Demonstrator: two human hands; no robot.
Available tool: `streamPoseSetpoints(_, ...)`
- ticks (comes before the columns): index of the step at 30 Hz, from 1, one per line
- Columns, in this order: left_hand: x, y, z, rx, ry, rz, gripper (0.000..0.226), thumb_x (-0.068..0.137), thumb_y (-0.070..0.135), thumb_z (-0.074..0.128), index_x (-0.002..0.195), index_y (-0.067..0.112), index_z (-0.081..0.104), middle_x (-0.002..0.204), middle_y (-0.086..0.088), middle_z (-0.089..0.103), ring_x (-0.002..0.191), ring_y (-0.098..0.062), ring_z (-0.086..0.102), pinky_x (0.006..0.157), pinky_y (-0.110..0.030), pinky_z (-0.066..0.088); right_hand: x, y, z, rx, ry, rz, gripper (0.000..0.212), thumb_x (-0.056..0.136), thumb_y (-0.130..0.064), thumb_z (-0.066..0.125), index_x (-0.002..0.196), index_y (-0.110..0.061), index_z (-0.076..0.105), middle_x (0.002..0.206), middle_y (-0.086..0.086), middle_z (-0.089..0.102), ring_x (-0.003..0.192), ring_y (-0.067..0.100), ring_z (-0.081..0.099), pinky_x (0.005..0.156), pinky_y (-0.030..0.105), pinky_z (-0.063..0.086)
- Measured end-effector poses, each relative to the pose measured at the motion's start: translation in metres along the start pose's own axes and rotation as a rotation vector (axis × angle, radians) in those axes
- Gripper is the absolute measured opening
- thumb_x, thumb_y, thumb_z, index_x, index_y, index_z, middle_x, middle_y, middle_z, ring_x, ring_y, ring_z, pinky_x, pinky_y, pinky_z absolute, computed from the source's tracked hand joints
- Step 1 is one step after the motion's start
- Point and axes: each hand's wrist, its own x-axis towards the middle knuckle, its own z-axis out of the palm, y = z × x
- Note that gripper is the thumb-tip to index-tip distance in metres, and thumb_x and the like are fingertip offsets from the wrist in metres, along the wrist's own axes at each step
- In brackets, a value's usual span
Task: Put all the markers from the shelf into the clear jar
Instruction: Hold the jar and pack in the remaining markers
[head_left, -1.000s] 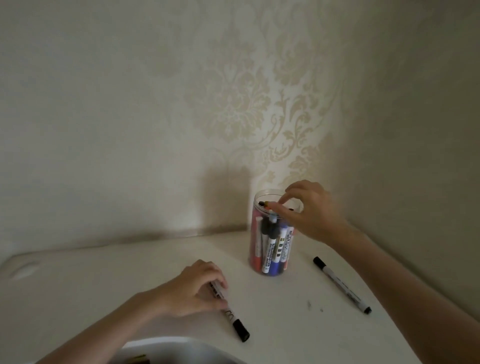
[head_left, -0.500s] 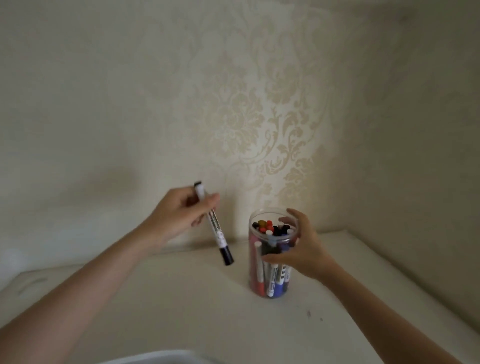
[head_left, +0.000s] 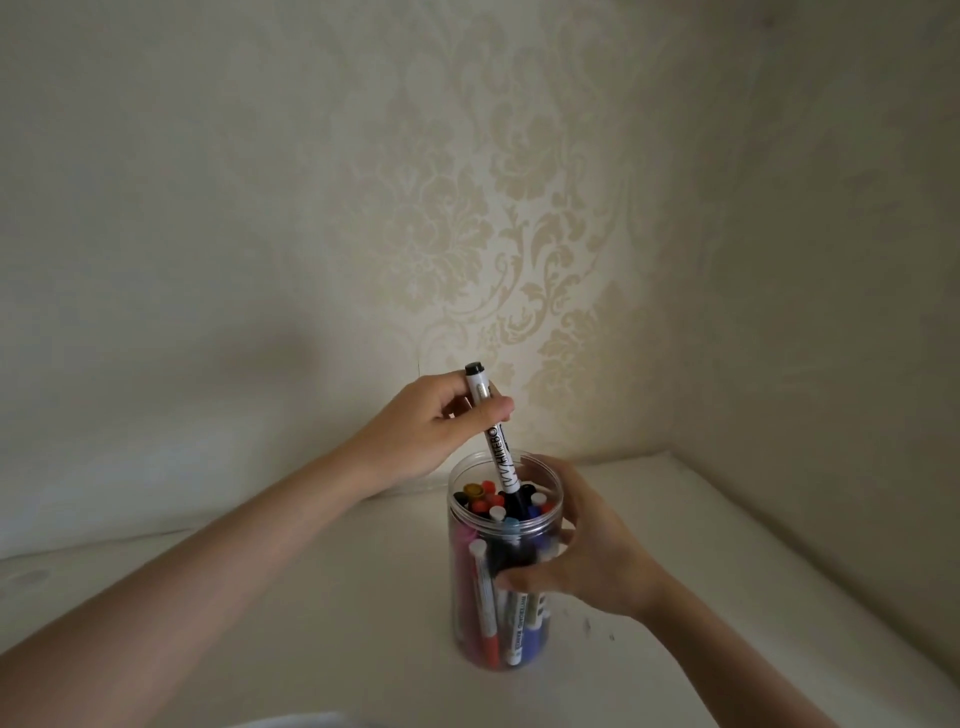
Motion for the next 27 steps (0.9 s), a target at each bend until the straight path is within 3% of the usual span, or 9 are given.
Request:
streamPoseSetpoints(3,0.004,0.0,-0.005,0.059,-0.021,-0.013,0.025,0.095,0.041,0.06,0.092,0.019,0.073,0.084,-0.016,0.064,0.075,-0.015,0.051,0.075,-0.044,0.045,0.003,0.0,-0.001,-0.002,-0.012,-0.008,0.096,0.047,-0.038,0.094,0.126,-0.047,0.041,0.122,-0.022,0.058,0.114,0.001,0.057,0.091,0.029,0.053)
streamPoseSetpoints(4,0.005,0.0,-0.006,0.075,-0.029,-0.016,0.025,0.096,0.041,0.06,0.092,0.02,0.072,0.085,-0.015,0.065,0.077,-0.015,0.052,0.078,-0.044,0.046,0.002,0.0,-0.002,-0.008,-0.021,-0.01,0.097,0.047,-0.038,0.094,0.128,-0.046,0.04,0.123,-0.022,0.058,0.115,0.001,0.057,0.093,0.032,0.053)
streamPoseSetpoints(8,0.007,0.001,-0.008,0.148,-0.062,-0.014,0.022,0.097,0.04,0.058,0.085,0.026,0.069,0.068,0.022,0.06,0.065,0.001,0.049,0.068,-0.016,0.039,-0.003,-0.006,-0.008,0.006,-0.077,-0.015,0.104,0.056,-0.053,0.087,0.14,-0.049,0.027,0.134,-0.025,0.049,0.123,-0.002,0.05,0.099,0.029,0.049)
streamPoseSetpoints(11,0.005,0.008,-0.006,0.206,-0.105,0.048,0.024,0.097,0.041,0.059,0.085,0.023,0.068,0.062,0.024,0.056,0.056,0.004,0.046,0.06,-0.009,0.038,0.001,-0.03,-0.018,-0.004,0.093,-0.073,0.061,0.073,-0.063,0.067,0.129,-0.045,0.049,0.125,-0.024,0.057,0.118,-0.004,0.053,0.1,0.033,0.048)
streamPoseSetpoints(14,0.004,0.014,0.002,0.263,-0.065,0.119,0.034,0.095,0.043,0.06,0.087,0.011,0.067,0.068,0.001,0.06,0.053,-0.002,0.043,0.055,-0.014,0.037,0.013,-0.062,-0.028,-0.091,0.195,-0.179,0.041,0.082,-0.045,0.066,0.12,-0.032,0.061,0.109,-0.016,0.067,0.1,0.006,0.064,0.089,0.039,0.054)
streamPoseSetpoints(16,0.004,0.015,0.008,0.219,-0.011,0.099,0.032,0.094,0.043,0.061,0.084,0.013,0.067,0.066,-0.001,0.059,0.053,-0.002,0.044,0.055,-0.015,0.038,0.02,-0.074,-0.032,-0.006,0.125,-0.175,0.051,0.081,-0.033,0.071,0.129,-0.031,0.054,0.108,-0.009,0.07,0.095,0.011,0.068,0.084,0.038,0.057)
streamPoseSetpoints(19,0.003,0.011,0.014,0.097,0.002,-0.009,0.026,0.09,0.05,0.063,0.078,0.027,0.067,0.066,0.01,0.066,0.06,0.0,0.058,0.062,-0.016,0.045,0.021,-0.082,-0.03,-0.087,0.095,-0.145,0.068,0.073,-0.049,0.071,0.134,-0.043,0.042,0.103,-0.011,0.071,0.093,0.005,0.069,0.08,0.031,0.059)
streamPoseSetpoints(23,-0.003,-0.001,0.004,-0.141,-0.138,-0.053,0.026,0.093,0.048,0.058,0.095,0.025,0.07,0.086,0.01,0.077,0.081,-0.001,0.07,0.072,-0.015,0.05,0.02,-0.075,-0.035,-0.184,0.182,-0.165,0.034,0.083,-0.028,0.071,0.116,-0.03,0.062,0.094,-0.013,0.075,0.087,0.0,0.07,0.079,0.027,0.059)
streamPoseSetpoints(27,-0.014,-0.021,-0.003,0.249,-0.338,0.098,0.016,0.098,0.032,0.061,0.109,0.028,0.072,0.106,0.019,0.073,0.108,0.001,0.062,0.098,-0.025,0.047,0.019,-0.064,-0.053,-0.067,0.243,-0.085,0.023,0.082,-0.016,0.072,0.103,-0.02,0.063,0.089,-0.005,0.076,0.083,0.007,0.073,0.078,0.026,0.06)
